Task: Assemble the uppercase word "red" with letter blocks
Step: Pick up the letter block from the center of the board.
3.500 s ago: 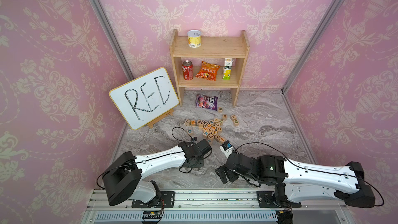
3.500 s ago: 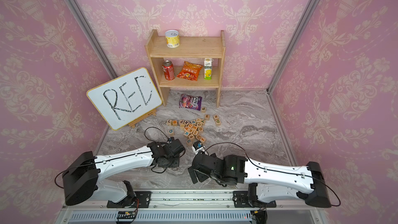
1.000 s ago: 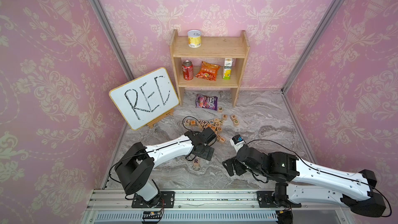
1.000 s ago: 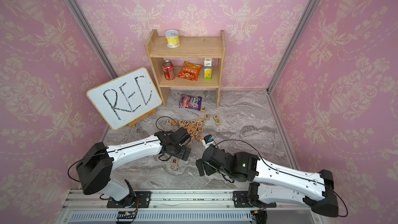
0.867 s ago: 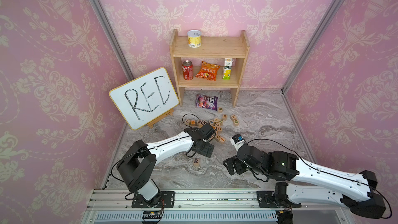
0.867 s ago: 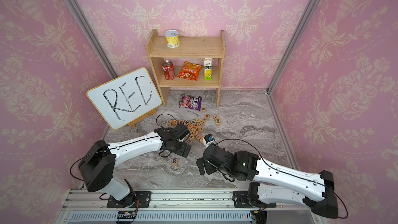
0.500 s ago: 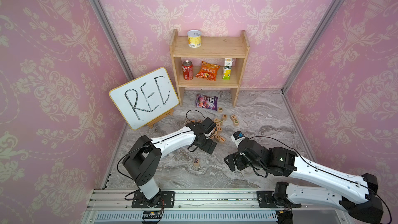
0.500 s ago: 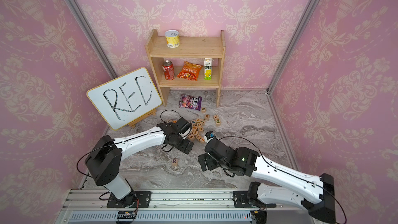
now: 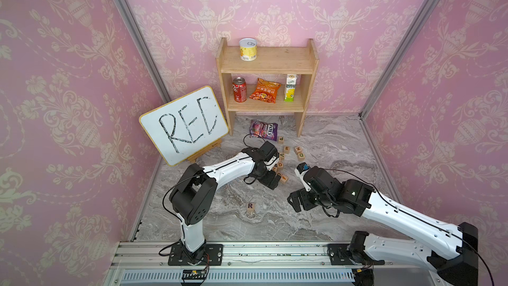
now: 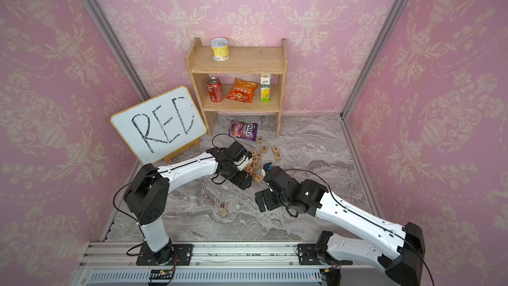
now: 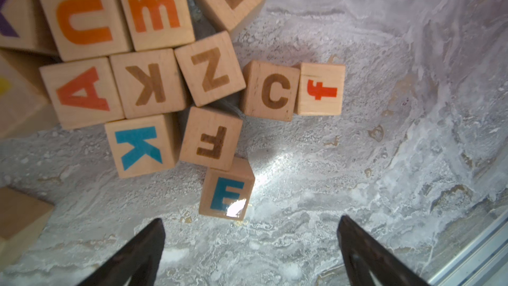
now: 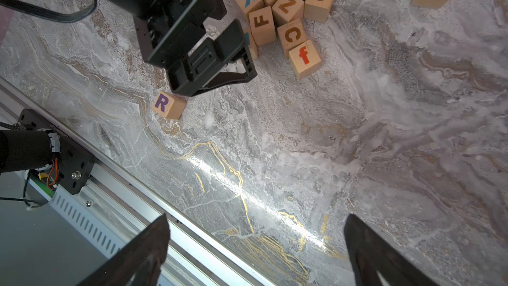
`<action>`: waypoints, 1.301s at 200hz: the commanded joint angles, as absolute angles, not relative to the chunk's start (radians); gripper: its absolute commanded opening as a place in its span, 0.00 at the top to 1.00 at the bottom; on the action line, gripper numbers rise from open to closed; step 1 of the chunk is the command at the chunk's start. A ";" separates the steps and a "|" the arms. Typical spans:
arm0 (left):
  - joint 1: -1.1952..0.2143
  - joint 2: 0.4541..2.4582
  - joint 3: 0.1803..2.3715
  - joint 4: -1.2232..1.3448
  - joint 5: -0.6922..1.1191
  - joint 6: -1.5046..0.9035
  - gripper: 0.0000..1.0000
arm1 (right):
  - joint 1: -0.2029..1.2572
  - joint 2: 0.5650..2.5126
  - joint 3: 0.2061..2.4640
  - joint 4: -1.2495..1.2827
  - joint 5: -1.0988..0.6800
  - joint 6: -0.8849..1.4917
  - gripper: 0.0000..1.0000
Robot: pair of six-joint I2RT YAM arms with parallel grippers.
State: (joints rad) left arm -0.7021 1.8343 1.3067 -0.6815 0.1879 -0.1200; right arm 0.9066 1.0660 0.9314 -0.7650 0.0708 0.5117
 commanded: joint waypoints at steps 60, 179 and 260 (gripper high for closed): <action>-0.657 1.904 1.361 -0.703 0.262 -0.061 0.14 | 0.848 1.107 0.978 -0.749 0.005 0.451 0.00; -0.650 1.979 1.405 -0.689 0.295 -0.084 0.41 | 0.795 1.119 0.988 -0.767 -0.018 0.413 0.00; -0.650 1.947 1.344 -0.656 0.281 -0.139 0.46 | 0.781 1.085 0.957 -0.772 -0.028 0.404 0.00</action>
